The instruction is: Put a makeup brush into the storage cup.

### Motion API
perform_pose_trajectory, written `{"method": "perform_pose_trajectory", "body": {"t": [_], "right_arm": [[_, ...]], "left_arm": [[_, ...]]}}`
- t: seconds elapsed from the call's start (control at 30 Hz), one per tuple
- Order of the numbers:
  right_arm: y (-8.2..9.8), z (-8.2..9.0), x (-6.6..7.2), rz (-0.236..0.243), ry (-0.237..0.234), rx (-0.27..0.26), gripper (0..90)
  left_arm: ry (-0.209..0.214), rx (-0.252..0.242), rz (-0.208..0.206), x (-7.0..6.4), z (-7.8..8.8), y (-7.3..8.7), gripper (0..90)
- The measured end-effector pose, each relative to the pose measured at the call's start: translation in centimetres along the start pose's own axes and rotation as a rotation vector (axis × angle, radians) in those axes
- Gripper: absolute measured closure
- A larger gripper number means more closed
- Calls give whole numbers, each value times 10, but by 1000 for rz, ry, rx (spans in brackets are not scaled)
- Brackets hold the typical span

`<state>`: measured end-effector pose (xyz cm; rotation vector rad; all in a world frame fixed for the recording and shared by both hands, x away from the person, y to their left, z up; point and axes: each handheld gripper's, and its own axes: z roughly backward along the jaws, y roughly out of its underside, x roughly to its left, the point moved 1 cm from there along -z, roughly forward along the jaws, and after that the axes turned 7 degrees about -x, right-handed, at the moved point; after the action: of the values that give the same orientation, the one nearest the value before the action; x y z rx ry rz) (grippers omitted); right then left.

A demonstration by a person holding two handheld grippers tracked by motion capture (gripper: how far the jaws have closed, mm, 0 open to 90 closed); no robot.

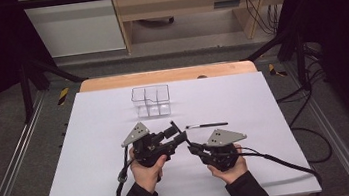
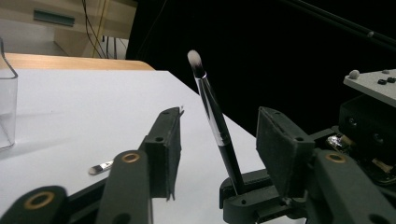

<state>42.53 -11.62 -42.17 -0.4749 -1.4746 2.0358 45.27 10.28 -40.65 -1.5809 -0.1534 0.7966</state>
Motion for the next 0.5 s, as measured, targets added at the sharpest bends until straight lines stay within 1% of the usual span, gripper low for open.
{"method": "perform_pose_trajectory", "body": {"t": [0.13,0.5], "right_arm": [[0,0,0,-2,3,-4,841],[-1,-1,1,-11,8,-17,842]], "left_arm": [[-4,-6,14,1,0,0,565],[-12,-13,25,-4,-3,2,700]]}}
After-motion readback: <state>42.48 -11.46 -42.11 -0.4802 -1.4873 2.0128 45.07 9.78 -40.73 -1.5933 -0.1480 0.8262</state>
